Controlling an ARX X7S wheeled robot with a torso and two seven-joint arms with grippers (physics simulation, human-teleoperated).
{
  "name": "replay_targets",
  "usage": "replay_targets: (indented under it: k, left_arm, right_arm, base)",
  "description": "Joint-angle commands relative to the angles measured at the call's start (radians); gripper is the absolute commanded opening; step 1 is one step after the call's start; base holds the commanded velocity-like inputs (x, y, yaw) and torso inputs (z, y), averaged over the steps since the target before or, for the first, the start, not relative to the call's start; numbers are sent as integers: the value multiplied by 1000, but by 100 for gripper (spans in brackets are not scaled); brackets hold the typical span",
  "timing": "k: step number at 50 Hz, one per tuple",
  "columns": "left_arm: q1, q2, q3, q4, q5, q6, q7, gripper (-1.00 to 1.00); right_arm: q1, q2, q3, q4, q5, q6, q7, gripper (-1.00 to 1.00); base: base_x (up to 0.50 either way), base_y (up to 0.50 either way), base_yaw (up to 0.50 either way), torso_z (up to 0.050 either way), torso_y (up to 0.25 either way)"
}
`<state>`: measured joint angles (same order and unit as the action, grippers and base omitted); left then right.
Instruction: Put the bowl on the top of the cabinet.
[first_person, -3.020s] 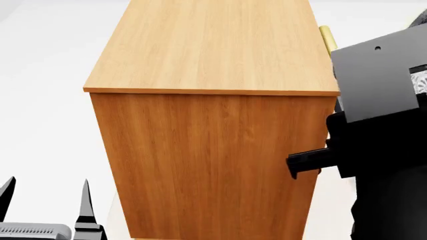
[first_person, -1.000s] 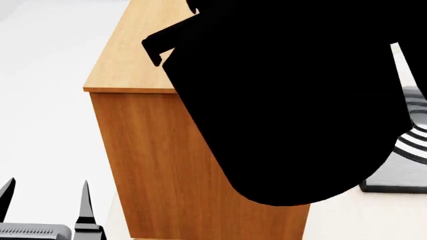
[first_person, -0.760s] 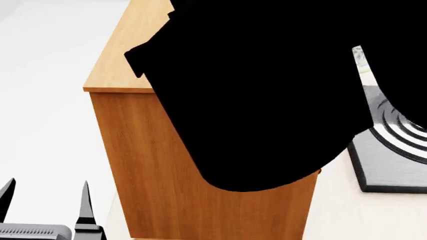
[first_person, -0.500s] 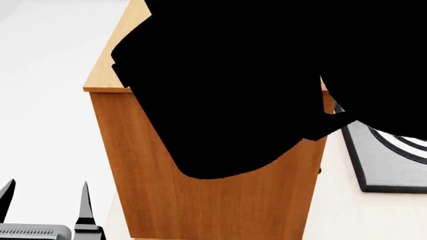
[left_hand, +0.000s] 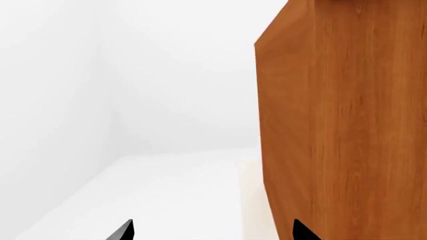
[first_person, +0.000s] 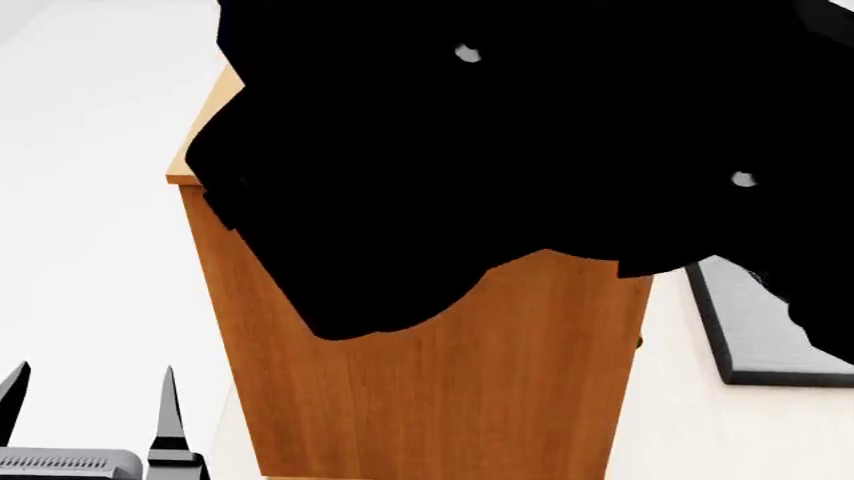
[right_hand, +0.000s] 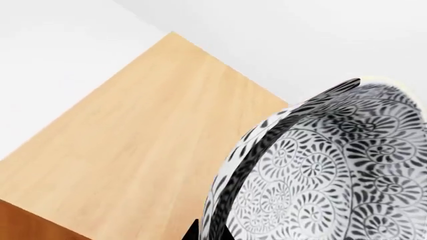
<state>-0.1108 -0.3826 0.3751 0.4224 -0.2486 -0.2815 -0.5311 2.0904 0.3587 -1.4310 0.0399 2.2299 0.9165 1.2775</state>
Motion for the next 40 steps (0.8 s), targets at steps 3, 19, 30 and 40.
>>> replay_targets:
  k: [3, 19, 30, 40]
  left_arm:
    - [4, -4, -5, -2, -9, 6, -1, 100]
    - [3, -7, -8, -7, -15, 12, -2, 100]
    - [6, -4, -7, -33, -15, 36, 2, 100]
    - [11, -9, -13, -31, -22, 41, 1, 100]
  right_arm:
    - [-40, -48, -32, 59, -92, 32, -80, -100]
    - [-88, -88, -49, 86, -136, 21, -122, -100]
    - [-99, -97, -66, 89, -151, 34, -134, -100]
    - [-117, -89, -43, 82, -153, 18, -180, -100]
  base:
    - [0, 0, 0, 0, 0]
    - [0, 0, 0, 0, 1]
    - [1, 0, -1, 0, 0]
    - [1, 0, -1, 0, 0]
